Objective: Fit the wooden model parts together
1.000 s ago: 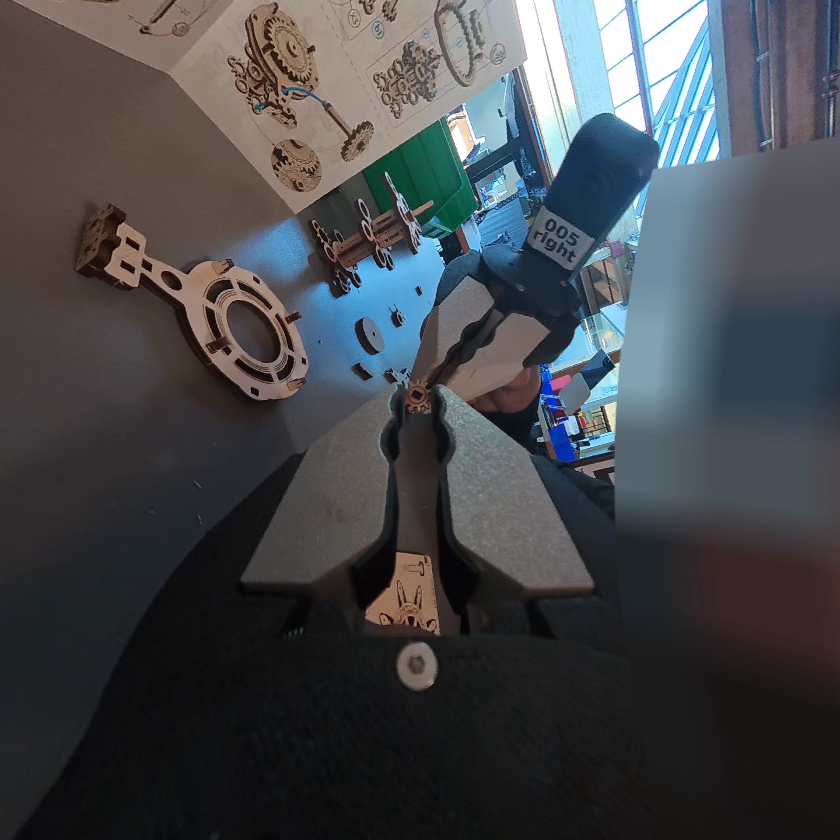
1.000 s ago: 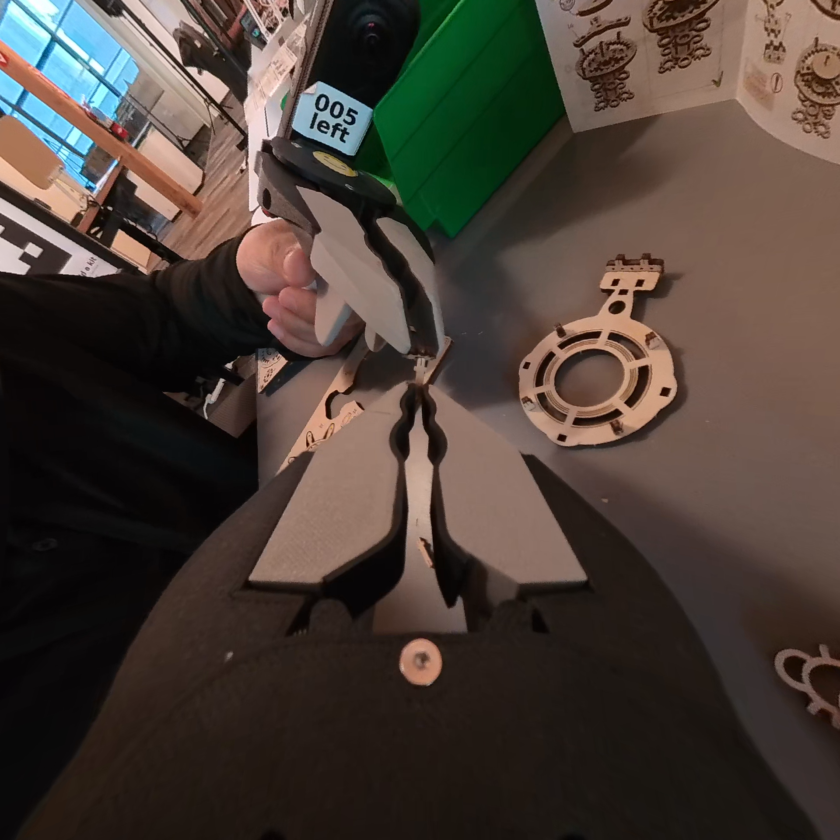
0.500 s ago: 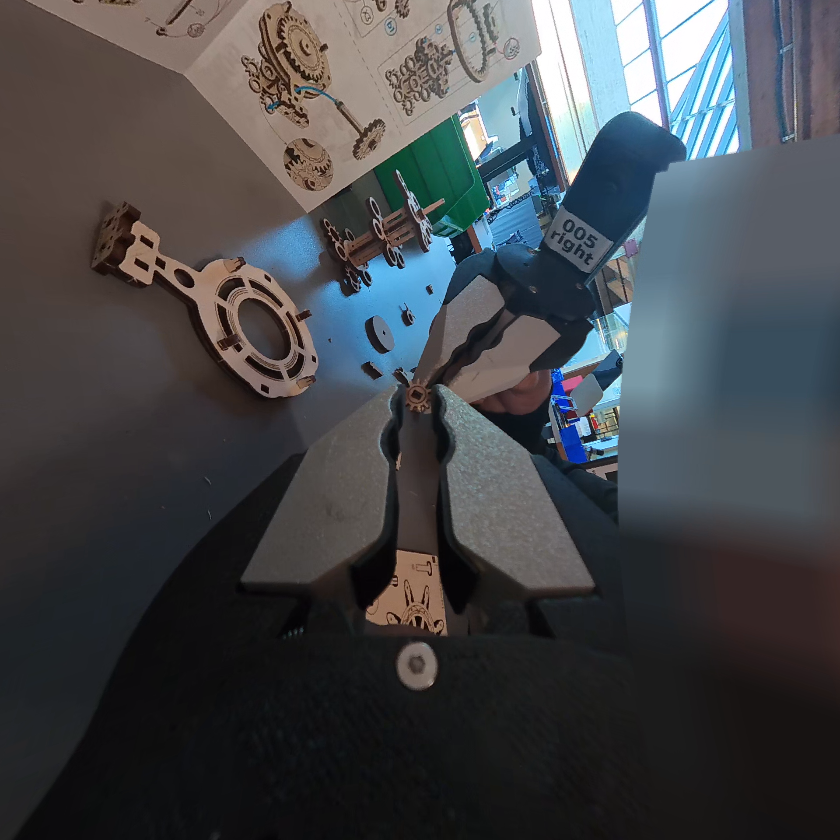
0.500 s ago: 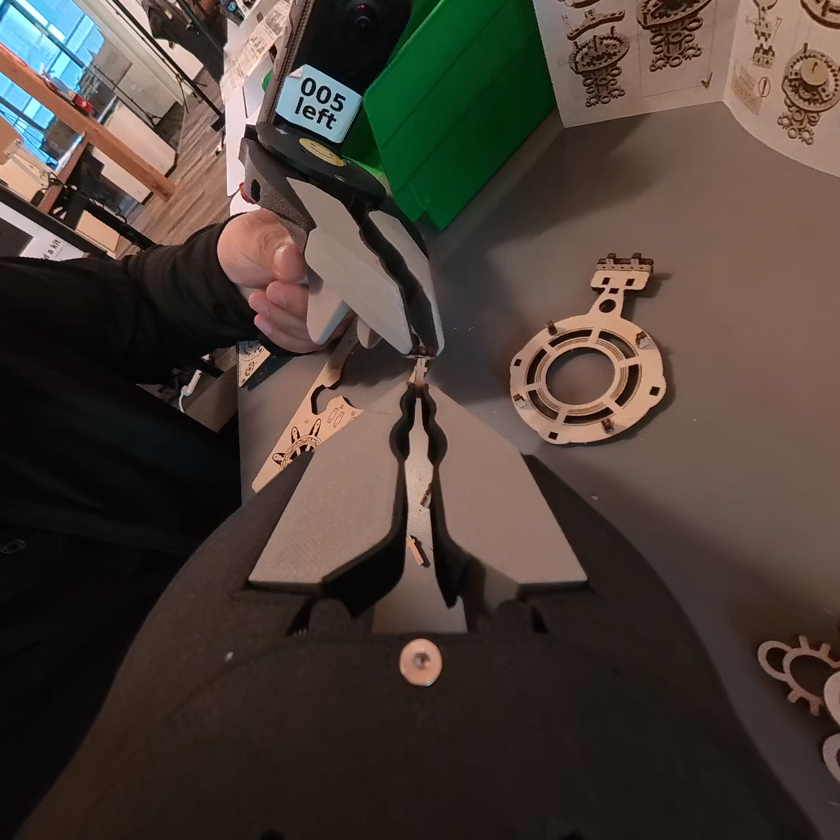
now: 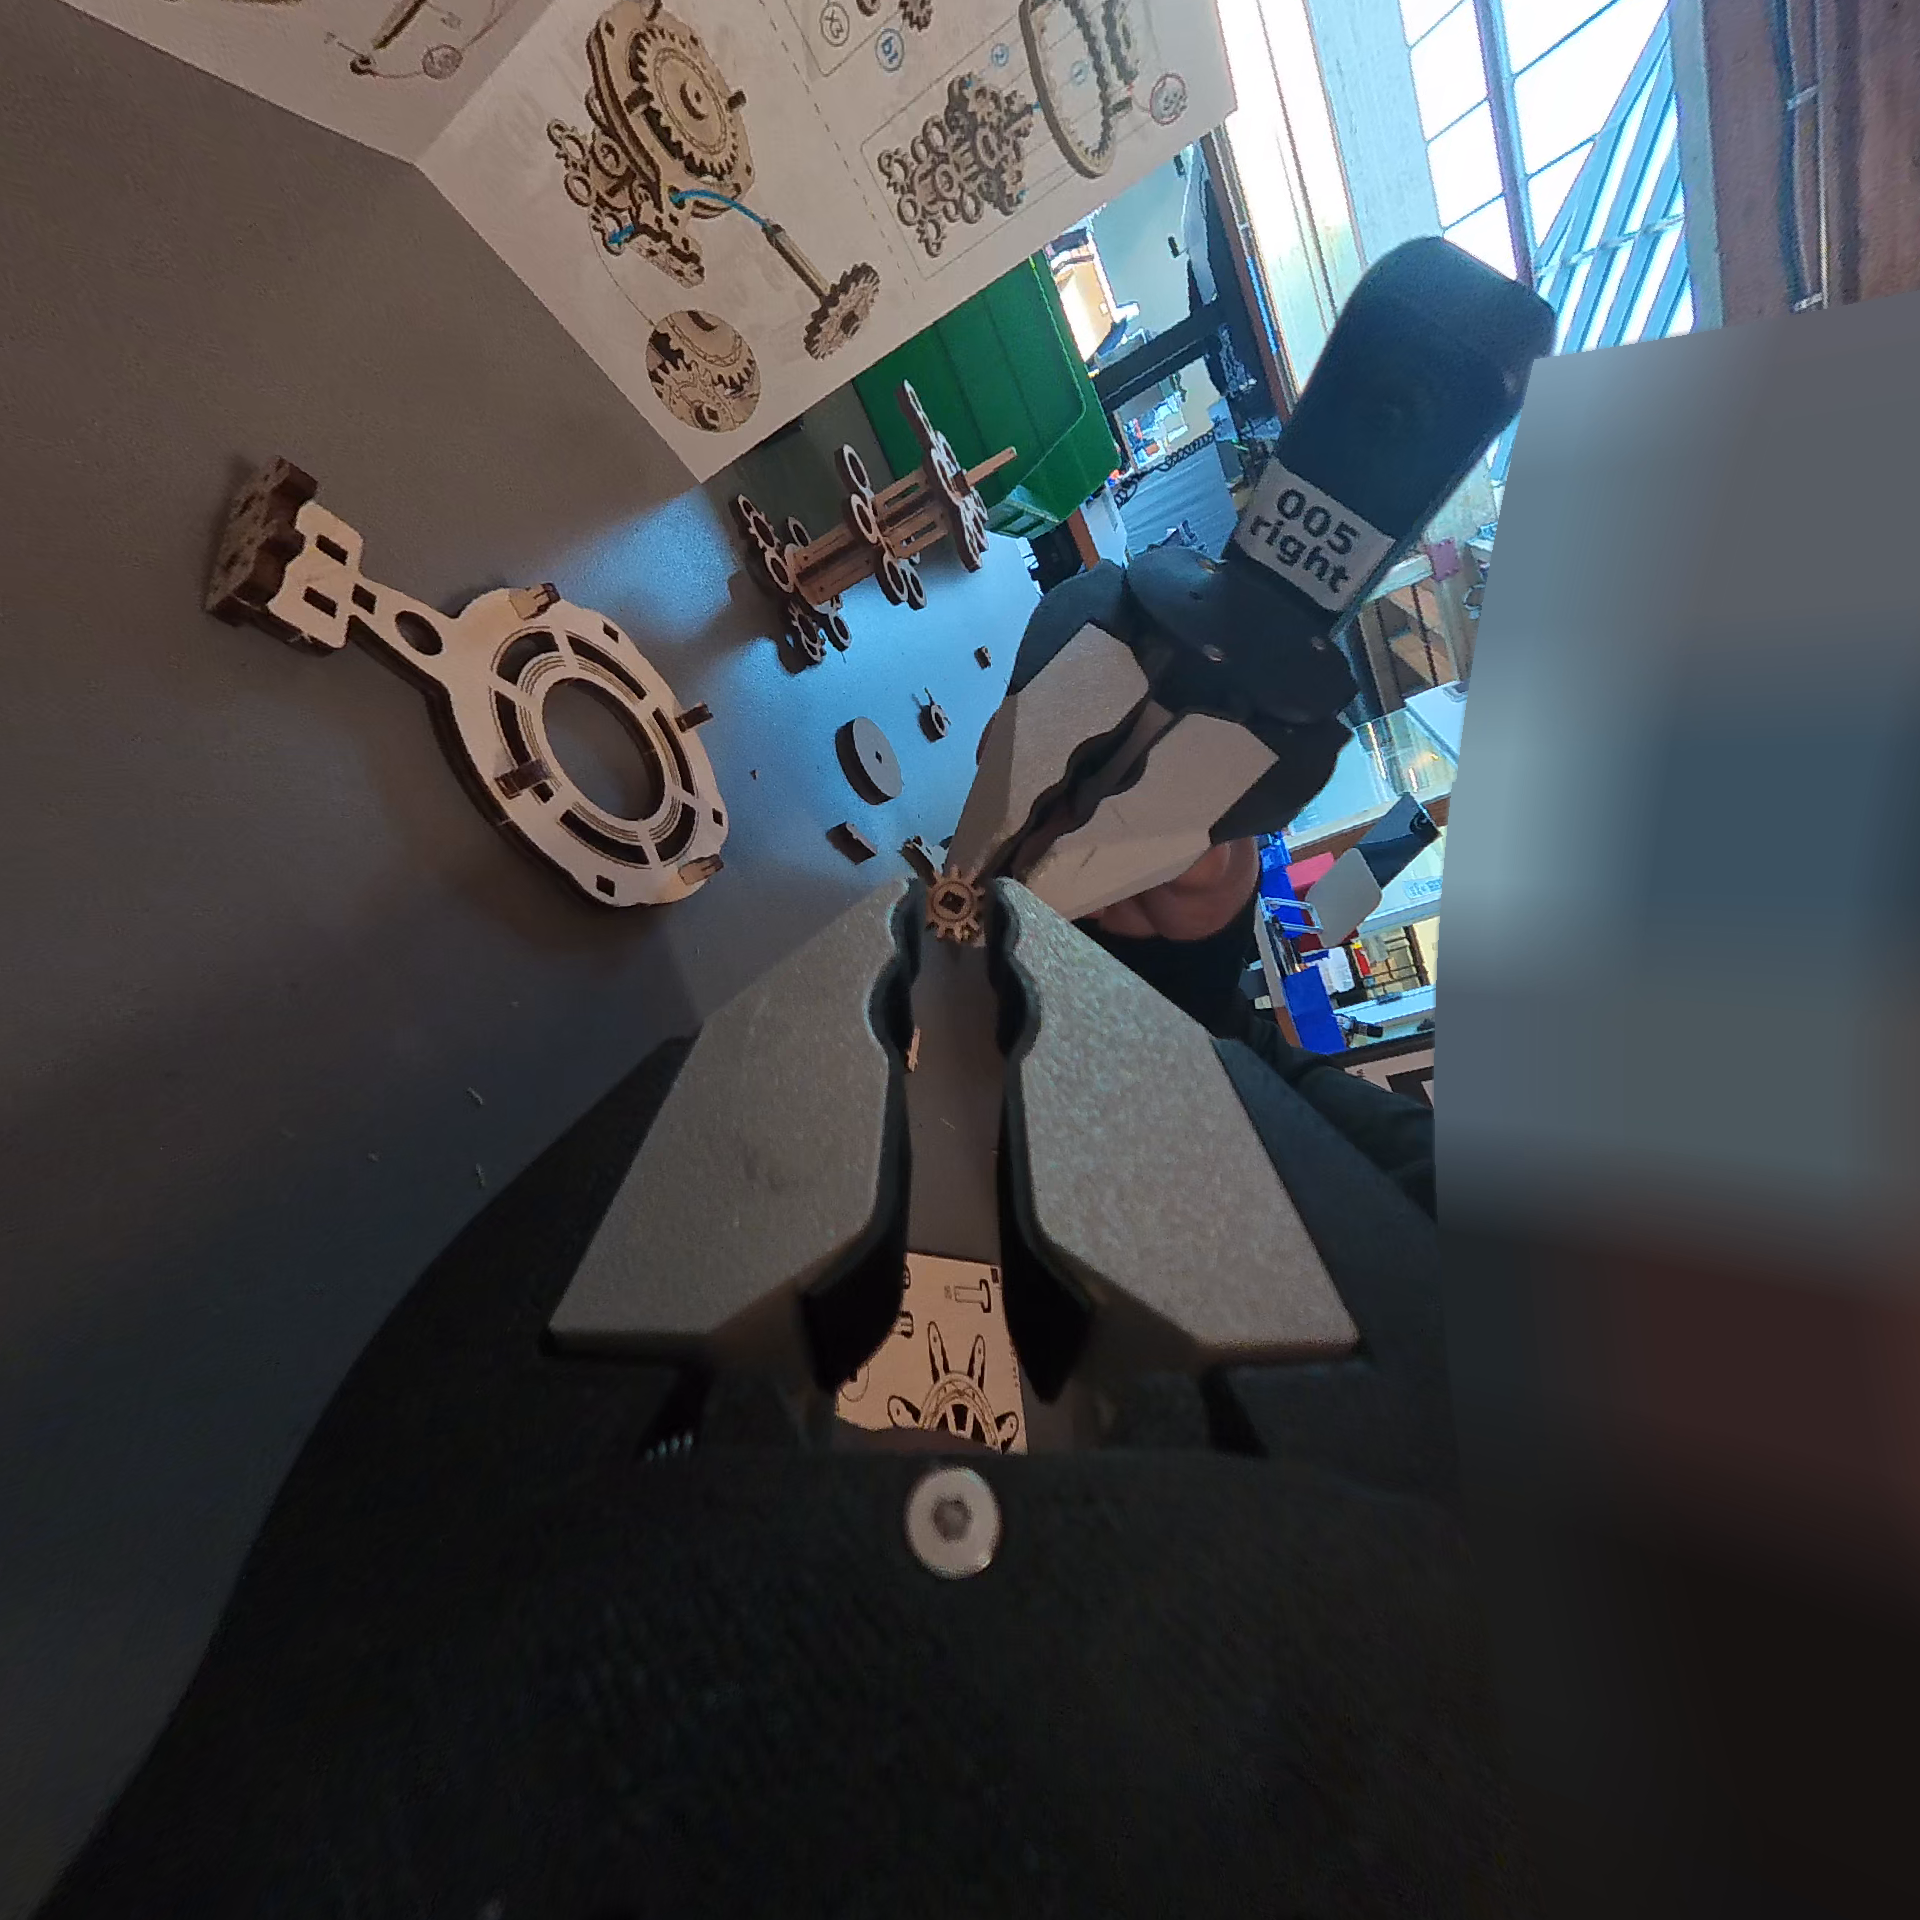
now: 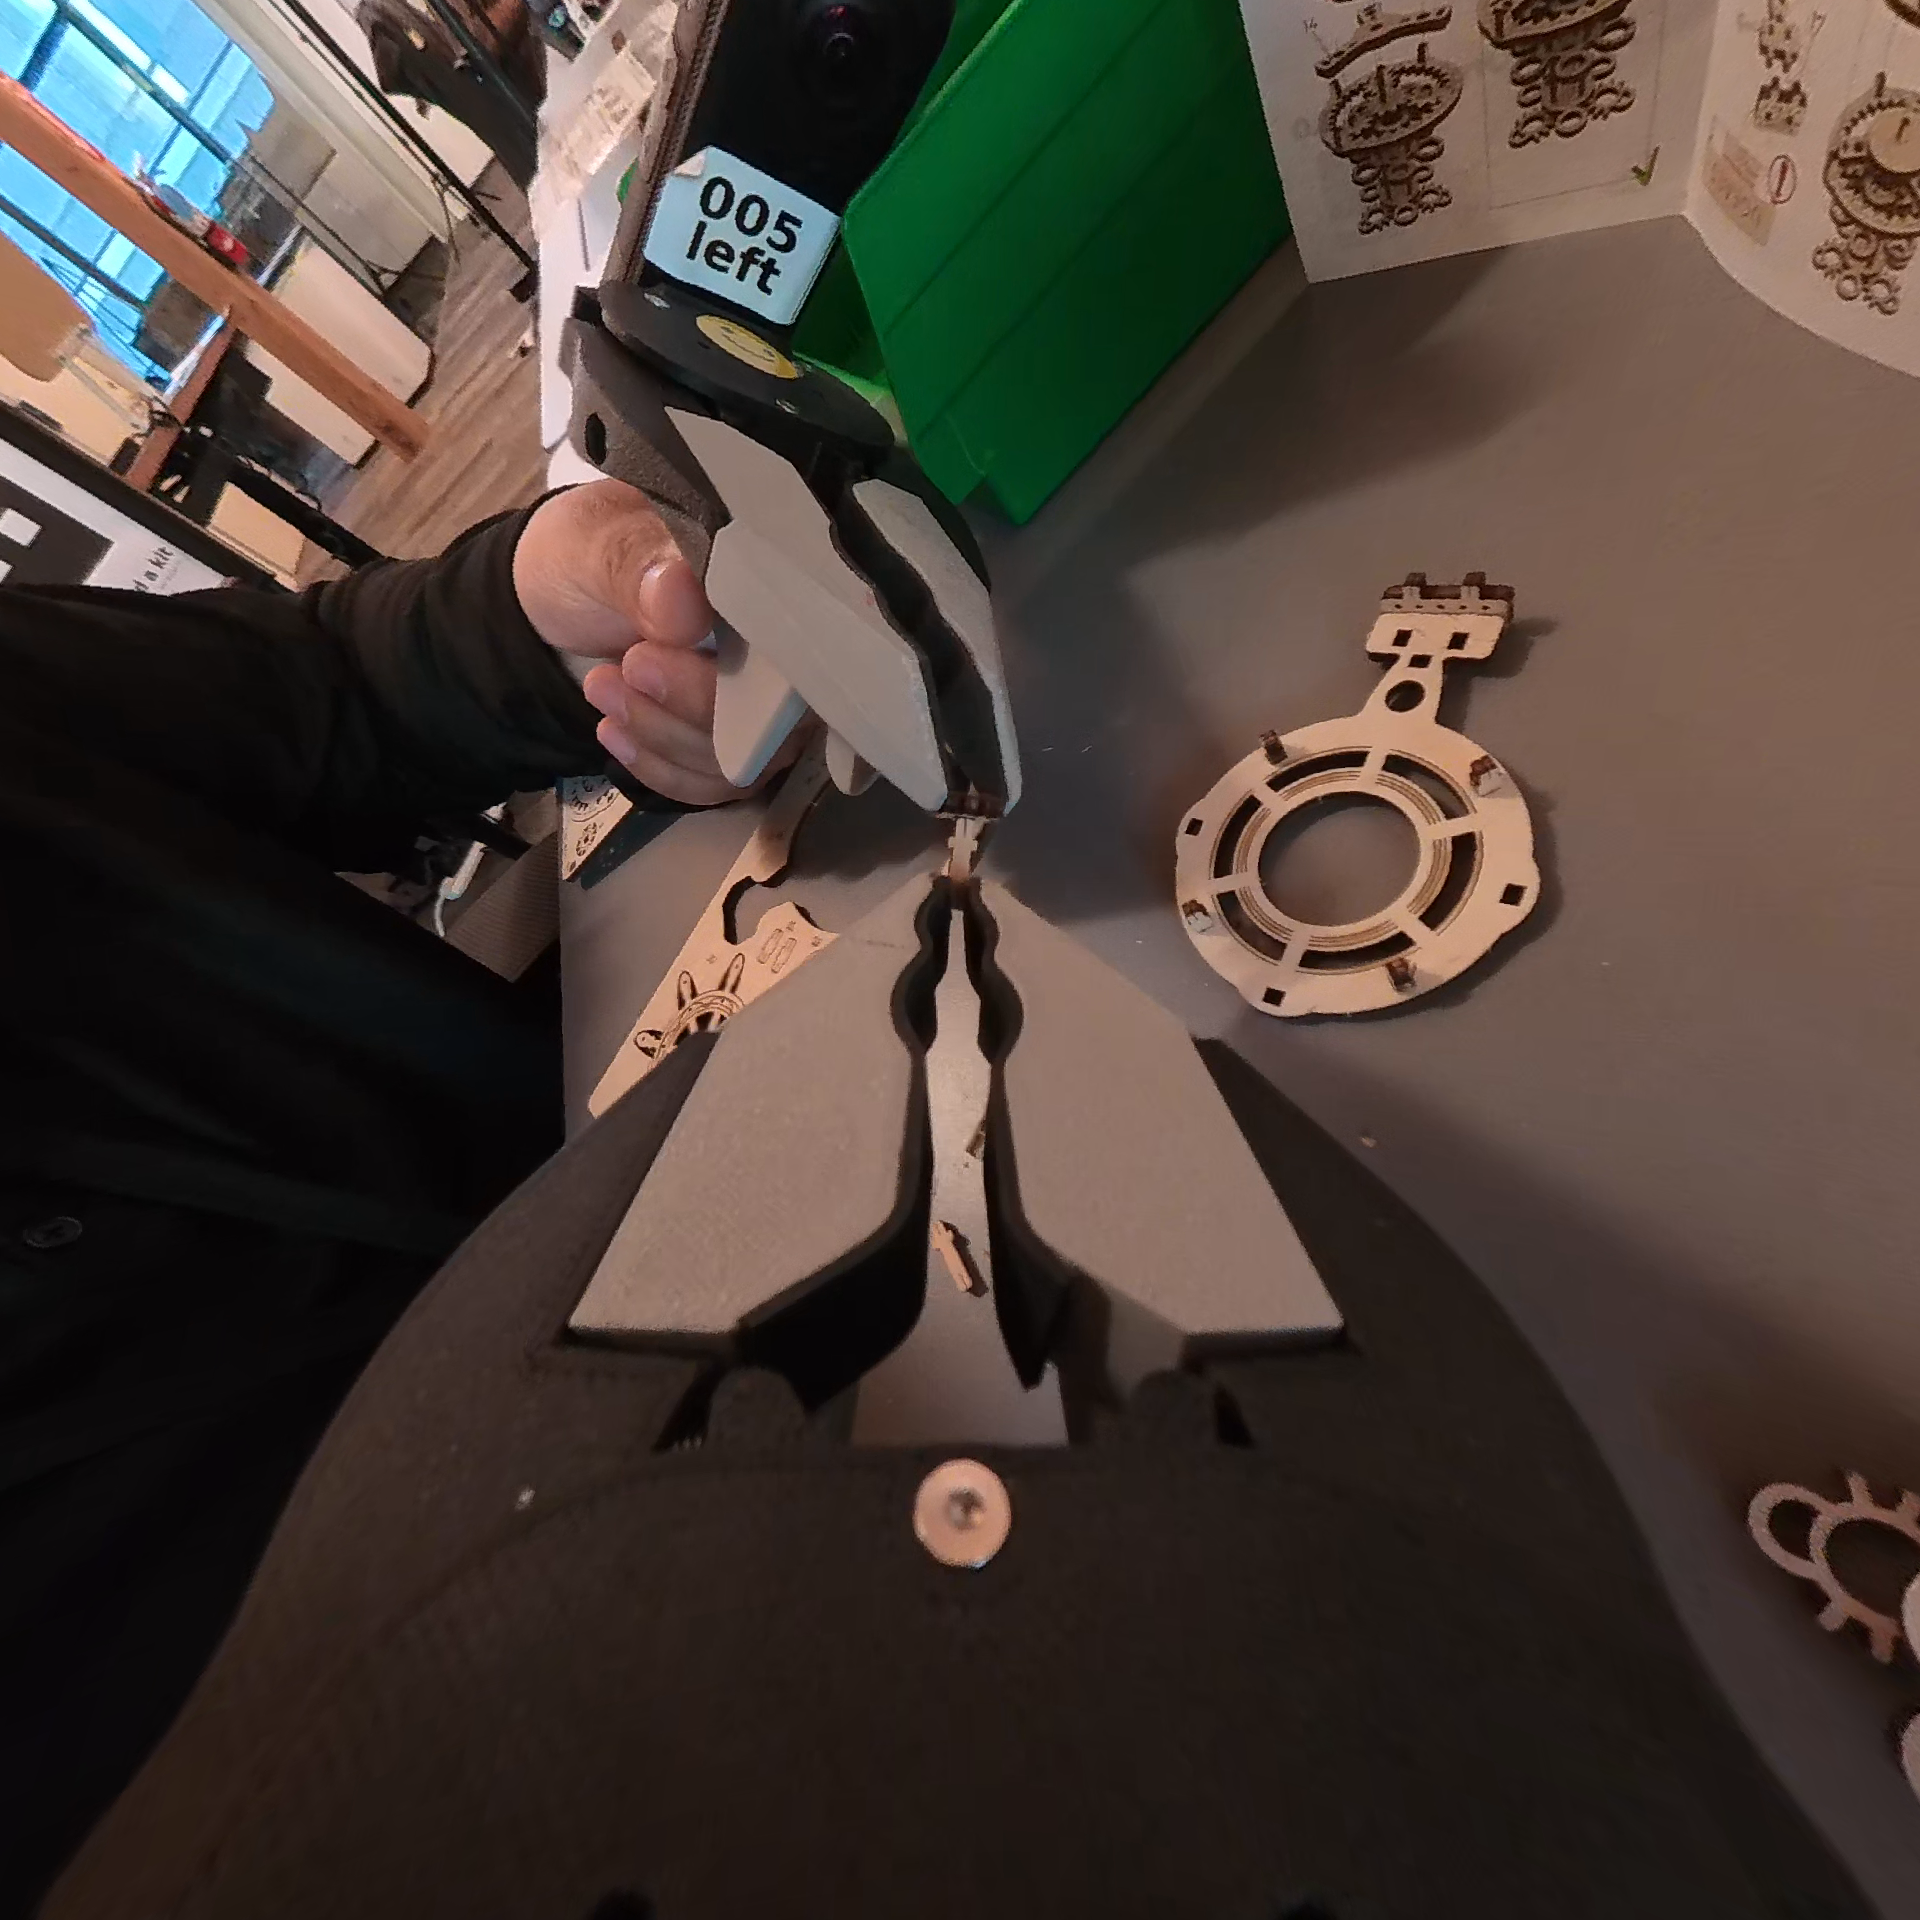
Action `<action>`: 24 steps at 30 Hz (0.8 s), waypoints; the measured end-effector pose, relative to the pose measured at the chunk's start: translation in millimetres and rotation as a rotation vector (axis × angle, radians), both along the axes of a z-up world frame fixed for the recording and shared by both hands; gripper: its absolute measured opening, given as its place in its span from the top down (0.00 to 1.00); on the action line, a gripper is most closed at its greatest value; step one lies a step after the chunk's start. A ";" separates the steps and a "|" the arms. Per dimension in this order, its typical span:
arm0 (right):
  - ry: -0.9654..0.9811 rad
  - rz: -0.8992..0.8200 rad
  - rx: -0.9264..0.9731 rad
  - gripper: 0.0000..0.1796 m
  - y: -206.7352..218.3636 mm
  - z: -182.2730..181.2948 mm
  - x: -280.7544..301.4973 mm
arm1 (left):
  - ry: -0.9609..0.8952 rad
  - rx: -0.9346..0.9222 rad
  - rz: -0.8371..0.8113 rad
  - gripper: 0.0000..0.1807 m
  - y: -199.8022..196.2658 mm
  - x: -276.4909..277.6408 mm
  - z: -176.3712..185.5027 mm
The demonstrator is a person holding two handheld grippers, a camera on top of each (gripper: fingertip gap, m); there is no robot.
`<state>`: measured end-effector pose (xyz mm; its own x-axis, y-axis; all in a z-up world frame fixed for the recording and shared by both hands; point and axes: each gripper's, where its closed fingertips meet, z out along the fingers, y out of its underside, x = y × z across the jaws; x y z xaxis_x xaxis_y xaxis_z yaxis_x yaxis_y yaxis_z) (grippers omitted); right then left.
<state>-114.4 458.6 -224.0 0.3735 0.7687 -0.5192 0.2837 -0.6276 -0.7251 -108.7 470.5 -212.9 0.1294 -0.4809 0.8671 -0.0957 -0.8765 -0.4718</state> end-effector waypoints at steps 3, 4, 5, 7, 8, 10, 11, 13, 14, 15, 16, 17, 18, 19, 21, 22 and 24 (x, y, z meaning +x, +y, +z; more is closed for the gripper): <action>0.001 0.013 -0.003 1.00 -1.0 -0.6 -0.1 | 0.003 0.003 -0.005 0.96 -1.0 0.1 -0.7; -0.005 0.016 0.002 1.00 -1.2 -1.2 0.0 | 0.006 0.005 -0.007 0.97 -1.4 0.2 -1.2; -0.014 0.017 0.012 1.00 -1.1 -1.4 0.0 | 0.006 0.007 -0.007 0.97 -1.5 0.2 -1.3; -0.028 0.015 0.044 1.00 -0.4 -0.4 0.0 | -0.003 0.005 -0.008 0.96 -1.3 -0.1 -0.2; -0.033 0.015 0.058 1.00 -0.4 0.2 -0.3 | -0.007 0.003 -0.008 0.96 -1.3 -0.4 0.3; -0.044 0.012 0.082 1.00 0.1 0.9 -0.3 | -0.013 0.004 -0.004 0.96 -0.9 -0.6 0.6; -0.049 0.008 0.091 1.00 0.6 1.1 -0.2 | -0.015 0.007 0.000 0.97 -0.6 -0.5 0.5; -0.058 -0.003 0.106 1.00 1.9 1.0 0.0 | -0.022 0.011 0.013 0.97 0.9 -0.3 0.4; -0.065 -0.009 0.114 1.00 2.7 0.7 0.2 | -0.023 0.014 0.020 0.97 1.5 0.0 0.0; -0.074 -0.015 0.123 1.00 3.4 0.3 0.2 | -0.024 0.016 0.026 0.97 2.2 0.0 -0.3; -0.081 -0.019 0.132 1.00 4.0 -0.1 0.2 | -0.023 0.016 0.030 0.97 2.7 0.0 -0.6; -0.086 -0.024 0.140 1.00 4.6 -0.2 -0.1 | -0.026 0.012 0.034 0.97 3.2 -0.1 -0.4; -0.085 -0.029 0.148 1.00 5.3 0.3 -0.5 | -0.032 0.006 0.036 0.97 3.9 -0.6 0.1; -0.084 -0.033 0.153 1.00 5.8 0.6 -0.8 | -0.035 0.004 0.037 0.97 4.3 -0.8 0.4; -0.083 -0.034 0.152 1.00 6.0 0.1 -1.1 | -0.034 0.005 0.036 0.97 4.5 -0.8 0.0; -0.080 -0.034 0.150 1.00 6.0 0.2 -1.1 | -0.035 0.005 0.035 0.97 4.4 -0.7 0.3; -0.070 -0.036 0.150 1.00 6.5 1.6 -1.0 | -0.042 -0.002 0.036 0.97 4.8 -1.0 1.5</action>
